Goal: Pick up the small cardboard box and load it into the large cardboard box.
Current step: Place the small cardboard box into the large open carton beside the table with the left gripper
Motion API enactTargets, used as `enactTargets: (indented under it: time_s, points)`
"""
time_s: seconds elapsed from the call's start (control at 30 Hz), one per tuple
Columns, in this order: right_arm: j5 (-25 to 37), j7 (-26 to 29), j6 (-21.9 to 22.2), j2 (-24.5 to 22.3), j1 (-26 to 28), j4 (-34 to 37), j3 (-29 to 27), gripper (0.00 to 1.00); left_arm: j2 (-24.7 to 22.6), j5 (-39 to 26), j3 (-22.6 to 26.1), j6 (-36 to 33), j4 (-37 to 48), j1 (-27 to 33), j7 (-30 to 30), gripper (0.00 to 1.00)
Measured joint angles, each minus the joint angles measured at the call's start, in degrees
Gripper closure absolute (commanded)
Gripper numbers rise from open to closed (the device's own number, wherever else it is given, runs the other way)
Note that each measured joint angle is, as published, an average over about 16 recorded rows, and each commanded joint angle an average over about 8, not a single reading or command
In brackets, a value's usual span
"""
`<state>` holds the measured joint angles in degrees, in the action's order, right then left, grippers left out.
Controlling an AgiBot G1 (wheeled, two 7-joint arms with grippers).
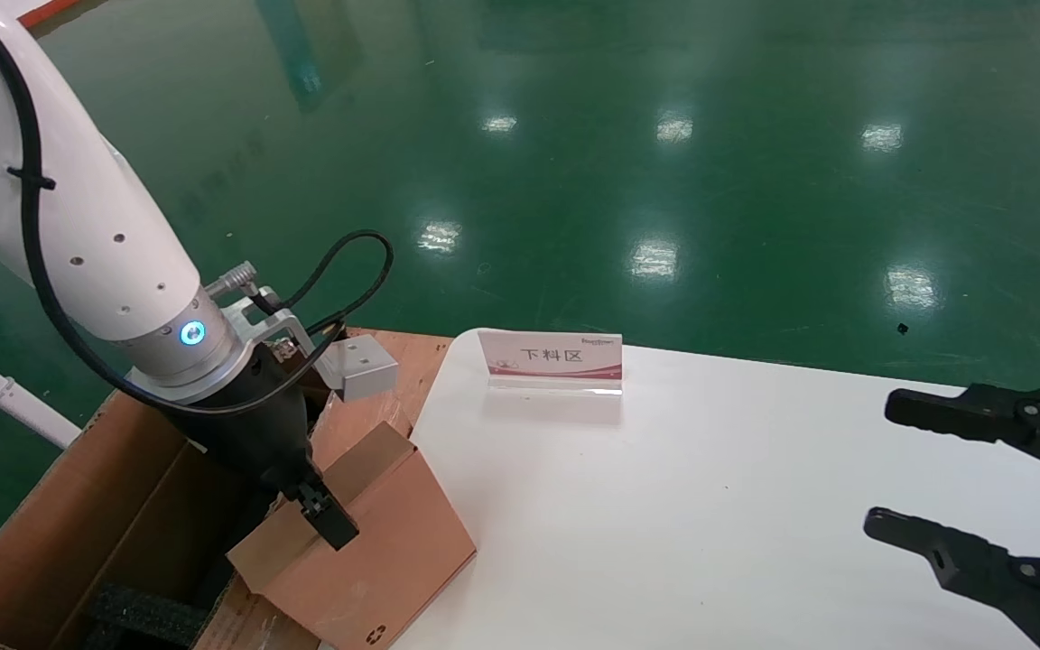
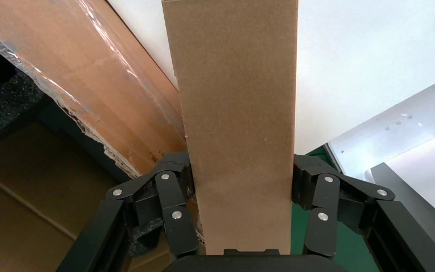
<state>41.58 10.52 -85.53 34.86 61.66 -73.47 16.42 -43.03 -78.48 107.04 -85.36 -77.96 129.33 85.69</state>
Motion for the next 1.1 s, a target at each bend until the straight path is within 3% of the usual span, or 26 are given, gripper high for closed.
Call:
enactTargets:
  time_s: [0.67, 1.1]
  points:
    - [0.0, 0.0, 0.0, 0.0, 0.0, 0.0, 0.0, 0.0, 0.8, -0.2, -0.4, -0.6, 1.1, 1.6, -1.2, 1.0]
    - [0.0, 0.0, 0.0, 0.0, 0.0, 0.0, 0.1, 0.0, 5.2, 0.3, -3.0, -4.3, 6.6, 14.2, -9.3, 1.0]
